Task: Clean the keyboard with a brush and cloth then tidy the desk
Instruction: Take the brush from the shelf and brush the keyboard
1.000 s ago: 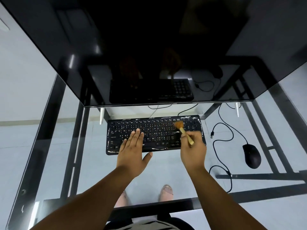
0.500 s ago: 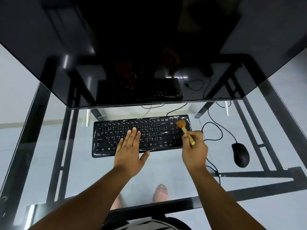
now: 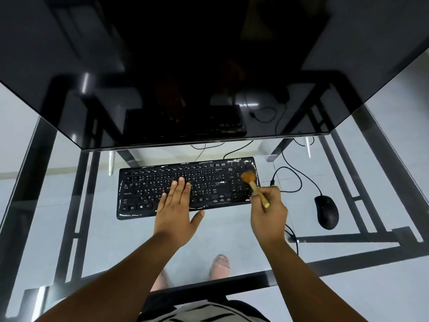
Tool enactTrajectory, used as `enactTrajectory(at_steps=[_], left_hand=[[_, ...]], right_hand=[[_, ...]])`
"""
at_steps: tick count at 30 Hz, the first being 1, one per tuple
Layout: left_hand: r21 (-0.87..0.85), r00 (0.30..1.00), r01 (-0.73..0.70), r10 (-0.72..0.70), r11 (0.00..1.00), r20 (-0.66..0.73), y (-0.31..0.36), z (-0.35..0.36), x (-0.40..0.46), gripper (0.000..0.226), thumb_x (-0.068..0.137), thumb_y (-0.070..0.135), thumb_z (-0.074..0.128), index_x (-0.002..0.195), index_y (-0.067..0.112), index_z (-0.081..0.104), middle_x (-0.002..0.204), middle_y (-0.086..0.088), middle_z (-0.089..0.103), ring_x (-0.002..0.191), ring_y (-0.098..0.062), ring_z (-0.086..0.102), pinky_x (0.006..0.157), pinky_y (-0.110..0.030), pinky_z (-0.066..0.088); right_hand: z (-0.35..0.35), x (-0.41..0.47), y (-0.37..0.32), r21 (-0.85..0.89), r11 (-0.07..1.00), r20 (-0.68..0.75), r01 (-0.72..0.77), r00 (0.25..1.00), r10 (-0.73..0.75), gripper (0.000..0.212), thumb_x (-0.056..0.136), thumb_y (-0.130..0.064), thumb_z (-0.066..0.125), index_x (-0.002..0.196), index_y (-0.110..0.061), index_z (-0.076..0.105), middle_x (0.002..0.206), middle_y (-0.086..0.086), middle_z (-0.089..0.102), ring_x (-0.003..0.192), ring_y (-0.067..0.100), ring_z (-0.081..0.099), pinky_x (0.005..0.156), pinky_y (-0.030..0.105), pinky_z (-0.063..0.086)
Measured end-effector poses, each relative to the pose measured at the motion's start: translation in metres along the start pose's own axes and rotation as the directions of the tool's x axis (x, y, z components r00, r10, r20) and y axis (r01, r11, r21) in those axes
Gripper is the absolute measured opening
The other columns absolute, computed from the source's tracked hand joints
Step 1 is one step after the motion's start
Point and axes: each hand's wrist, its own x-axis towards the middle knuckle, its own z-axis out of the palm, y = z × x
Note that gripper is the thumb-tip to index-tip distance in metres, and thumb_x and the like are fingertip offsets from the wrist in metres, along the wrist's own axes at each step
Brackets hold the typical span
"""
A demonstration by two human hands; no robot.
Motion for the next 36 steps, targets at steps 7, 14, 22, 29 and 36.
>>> enactTrajectory(at_steps=[7,14,22,29,36], left_hand=[[-0.011,1.000,-0.003,0.003,1.000,-0.004,0.000,-0.001,-0.001,0.081,0.093,0.062,0.031,0.154,0.018,0.001,0.161,0.003,-0.014,0.148,-0.013,-0.014,0.119,-0.036,-0.004],[-0.011,1.000,-0.009,0.009,1.000,-0.004,-0.013,-0.002,-0.007,0.082,0.093,0.062,0.030,0.154,0.018,-0.001,0.160,0.004,-0.016,0.147,-0.013,-0.015,0.120,-0.037,-0.004],[-0.049,0.998,0.029,-0.032,0.998,-0.055,-0.049,-0.013,-0.020,0.082,0.093,0.062,0.032,0.155,0.018,0.001,0.162,0.004,-0.011,0.148,-0.013,-0.012,0.120,-0.036,-0.004],[-0.121,0.984,0.122,-0.135,0.985,-0.114,-0.096,-0.026,-0.039,0.085,0.091,0.061,0.040,0.154,0.017,0.005,0.163,0.001,-0.002,0.149,-0.015,-0.005,0.120,-0.036,0.000],[-0.136,0.978,0.210,-0.209,0.968,0.017,-0.157,-0.030,-0.055,0.101,0.085,0.070,0.044,0.153,0.017,-0.009,0.161,0.001,-0.014,0.148,-0.015,-0.012,0.120,-0.038,0.002]], right_hand=[[-0.001,-0.010,0.005,-0.008,1.000,0.044,0.009,0.999,-0.009,0.012,0.088,-0.016,0.057,0.085,-0.026,0.054,0.067,0.000,0.066,0.057,0.023,0.057,0.054,0.039,0.046],[0.000,-0.020,0.002,-0.002,0.999,0.048,0.032,0.998,-0.032,0.013,0.086,-0.015,0.057,0.083,-0.028,0.055,0.064,0.004,0.065,0.062,0.030,0.061,0.054,0.042,0.048],[0.031,-0.035,-0.026,0.089,0.981,-0.006,0.175,0.985,-0.175,0.015,0.090,-0.010,0.064,0.099,-0.020,0.060,0.081,-0.002,0.066,0.072,0.011,0.058,0.057,0.015,0.045],[0.100,-0.061,-0.061,0.294,0.950,0.092,0.103,0.987,-0.135,0.017,0.089,-0.018,0.066,0.081,-0.022,0.052,0.071,0.010,0.068,0.068,0.035,0.065,0.059,0.046,0.052],[0.161,-0.092,-0.091,0.309,0.946,0.235,0.097,0.956,-0.175,0.017,0.084,-0.013,0.068,0.078,-0.019,0.054,0.066,0.012,0.062,0.056,0.026,0.057,0.051,0.037,0.044]])
